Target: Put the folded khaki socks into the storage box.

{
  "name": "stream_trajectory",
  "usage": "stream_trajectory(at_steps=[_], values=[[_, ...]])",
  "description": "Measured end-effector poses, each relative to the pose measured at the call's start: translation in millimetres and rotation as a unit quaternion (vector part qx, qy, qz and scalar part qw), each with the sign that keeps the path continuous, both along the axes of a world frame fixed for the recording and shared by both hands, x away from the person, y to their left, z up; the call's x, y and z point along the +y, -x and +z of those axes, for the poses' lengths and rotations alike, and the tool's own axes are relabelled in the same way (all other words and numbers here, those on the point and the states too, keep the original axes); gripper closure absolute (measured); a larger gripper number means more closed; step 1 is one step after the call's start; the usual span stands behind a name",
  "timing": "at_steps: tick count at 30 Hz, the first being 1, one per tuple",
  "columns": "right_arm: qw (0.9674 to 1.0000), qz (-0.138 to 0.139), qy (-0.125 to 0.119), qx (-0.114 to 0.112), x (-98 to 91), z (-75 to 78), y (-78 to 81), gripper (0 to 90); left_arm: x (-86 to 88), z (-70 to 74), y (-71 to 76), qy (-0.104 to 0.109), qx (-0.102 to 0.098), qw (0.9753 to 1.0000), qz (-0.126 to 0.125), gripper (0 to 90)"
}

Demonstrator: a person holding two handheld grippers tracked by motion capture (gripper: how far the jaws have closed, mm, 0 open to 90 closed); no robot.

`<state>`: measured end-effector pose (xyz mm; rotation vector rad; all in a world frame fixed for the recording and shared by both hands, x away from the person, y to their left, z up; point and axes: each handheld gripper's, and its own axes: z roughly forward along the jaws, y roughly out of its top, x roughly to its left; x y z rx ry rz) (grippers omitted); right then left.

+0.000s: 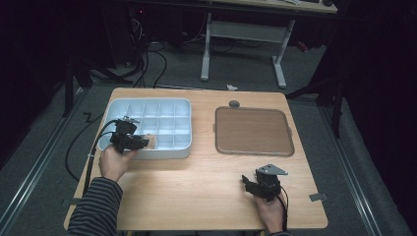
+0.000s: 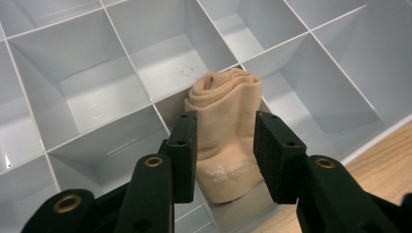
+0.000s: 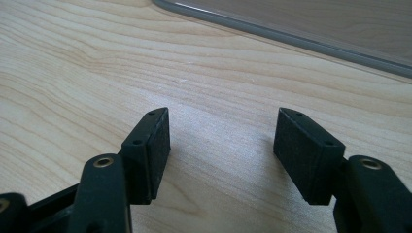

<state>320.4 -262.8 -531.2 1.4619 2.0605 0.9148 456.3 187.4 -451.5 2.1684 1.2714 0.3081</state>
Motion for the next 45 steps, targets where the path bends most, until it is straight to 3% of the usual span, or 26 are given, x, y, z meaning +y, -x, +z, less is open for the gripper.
stream_trajectory(at_steps=[4,9,18,20,33,45], values=[[1.0000,-0.001,-0.001,0.000,0.1,0.0,0.1,38.0,3.6,1.4,5.9,0.009,-0.006,0.9999,0.002,61.1],[1.0000,-0.001,-0.001,0.001,0.2,0.0,0.1,37.9,1.1,2.0,15.1,0.002,-0.012,0.9999,-0.006,60.1],[1.0000,0.000,0.000,0.001,0.4,0.0,0.1,37.7,0.7,5.6,27.5,0.025,-0.029,0.9992,-0.011,59.0],[1.0000,-0.001,-0.001,0.001,0.4,0.0,0.1,37.7,2.6,5.8,29.6,0.039,-0.027,0.9989,-0.010,58.6],[1.0000,0.001,-0.001,0.000,-0.2,0.0,-0.1,37.7,1.0,16.4,45.1,0.050,-0.043,0.9977,-0.017,58.1],[1.0000,0.000,0.000,0.001,0.6,0.0,0.3,37.2,-4.6,11.7,56.3,0.059,-0.047,0.9969,-0.024,57.6]])
